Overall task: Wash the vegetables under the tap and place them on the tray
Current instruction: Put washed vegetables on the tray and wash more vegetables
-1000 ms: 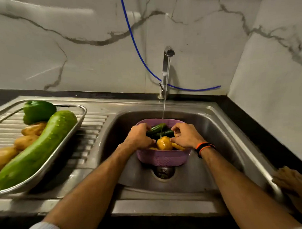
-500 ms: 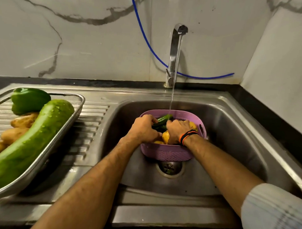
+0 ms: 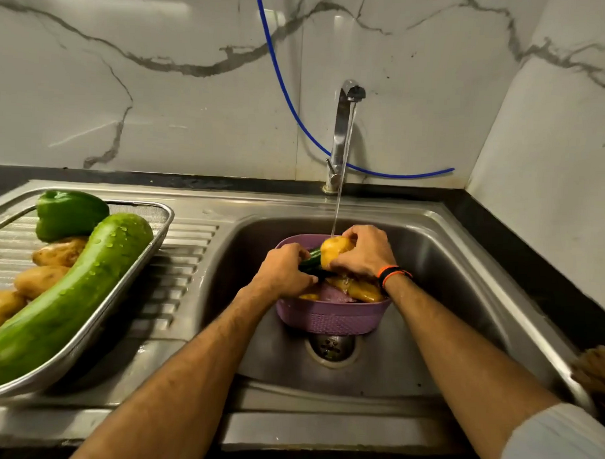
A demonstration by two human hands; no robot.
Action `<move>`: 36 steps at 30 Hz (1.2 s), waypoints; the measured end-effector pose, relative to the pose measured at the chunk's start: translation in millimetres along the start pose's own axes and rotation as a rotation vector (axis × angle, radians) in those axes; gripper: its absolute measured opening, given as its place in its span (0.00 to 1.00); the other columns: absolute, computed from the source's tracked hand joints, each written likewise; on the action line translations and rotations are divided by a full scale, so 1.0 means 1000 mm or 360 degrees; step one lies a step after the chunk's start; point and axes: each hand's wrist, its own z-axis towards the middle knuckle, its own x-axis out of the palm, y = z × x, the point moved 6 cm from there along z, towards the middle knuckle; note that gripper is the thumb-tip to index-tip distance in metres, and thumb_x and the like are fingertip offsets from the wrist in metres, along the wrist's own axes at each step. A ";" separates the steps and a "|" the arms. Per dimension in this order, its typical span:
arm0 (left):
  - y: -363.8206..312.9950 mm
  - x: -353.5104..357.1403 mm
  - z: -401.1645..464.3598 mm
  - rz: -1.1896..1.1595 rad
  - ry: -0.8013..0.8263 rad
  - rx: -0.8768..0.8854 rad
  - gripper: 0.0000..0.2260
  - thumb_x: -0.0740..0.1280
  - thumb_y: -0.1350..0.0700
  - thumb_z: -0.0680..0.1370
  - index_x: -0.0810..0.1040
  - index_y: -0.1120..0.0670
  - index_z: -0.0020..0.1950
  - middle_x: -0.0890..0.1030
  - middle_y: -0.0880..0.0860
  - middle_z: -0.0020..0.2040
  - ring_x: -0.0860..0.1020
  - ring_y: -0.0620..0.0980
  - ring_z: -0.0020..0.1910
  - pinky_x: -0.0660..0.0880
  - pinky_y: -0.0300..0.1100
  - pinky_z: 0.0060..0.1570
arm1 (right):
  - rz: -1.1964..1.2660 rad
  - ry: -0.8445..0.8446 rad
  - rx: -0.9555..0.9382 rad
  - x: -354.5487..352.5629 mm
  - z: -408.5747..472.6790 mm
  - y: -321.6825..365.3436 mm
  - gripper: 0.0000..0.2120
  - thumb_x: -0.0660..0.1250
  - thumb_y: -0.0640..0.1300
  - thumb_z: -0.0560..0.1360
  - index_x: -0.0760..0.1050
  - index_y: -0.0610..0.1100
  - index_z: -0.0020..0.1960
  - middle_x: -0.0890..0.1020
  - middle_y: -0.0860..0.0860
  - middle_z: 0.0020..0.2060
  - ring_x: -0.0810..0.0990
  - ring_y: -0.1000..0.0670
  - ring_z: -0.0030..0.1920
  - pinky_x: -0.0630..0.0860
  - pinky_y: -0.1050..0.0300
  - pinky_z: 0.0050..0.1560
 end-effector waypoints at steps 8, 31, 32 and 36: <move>-0.027 0.002 0.008 -0.1190 0.0042 -0.0355 0.22 0.65 0.44 0.81 0.74 0.58 0.67 0.79 0.58 0.60 0.79 0.55 0.55 0.80 0.52 0.49 | 0.1275 -0.0025 0.0352 -0.007 -0.009 -0.014 0.31 0.81 0.45 0.62 0.78 0.47 0.64 0.82 0.51 0.56 0.80 0.50 0.56 0.80 0.56 0.50; -0.043 0.033 0.031 -0.2270 -0.0161 -0.0370 0.18 0.62 0.70 0.79 0.75 0.59 0.67 0.80 0.63 0.58 0.81 0.56 0.50 0.80 0.43 0.35 | 0.1188 -0.0160 0.0285 0.019 0.011 0.019 0.19 0.52 0.53 0.84 0.72 0.45 0.67 0.78 0.45 0.60 0.76 0.46 0.56 0.70 0.57 0.49; -0.043 0.032 0.030 -0.2281 -0.0182 -0.0383 0.17 0.62 0.69 0.79 0.75 0.58 0.67 0.80 0.63 0.57 0.80 0.56 0.49 0.79 0.42 0.34 | 0.1157 -0.0175 0.0293 0.018 0.010 0.022 0.20 0.52 0.53 0.84 0.72 0.44 0.67 0.78 0.45 0.59 0.76 0.47 0.54 0.69 0.59 0.45; -0.048 0.030 0.023 -0.2262 -0.0024 -0.0286 0.17 0.59 0.74 0.77 0.79 0.58 0.59 0.82 0.61 0.50 0.81 0.57 0.48 0.82 0.47 0.40 | 0.1214 -0.0152 0.0412 0.015 0.014 0.018 0.18 0.55 0.55 0.82 0.77 0.46 0.61 0.80 0.45 0.57 0.77 0.45 0.55 0.76 0.52 0.53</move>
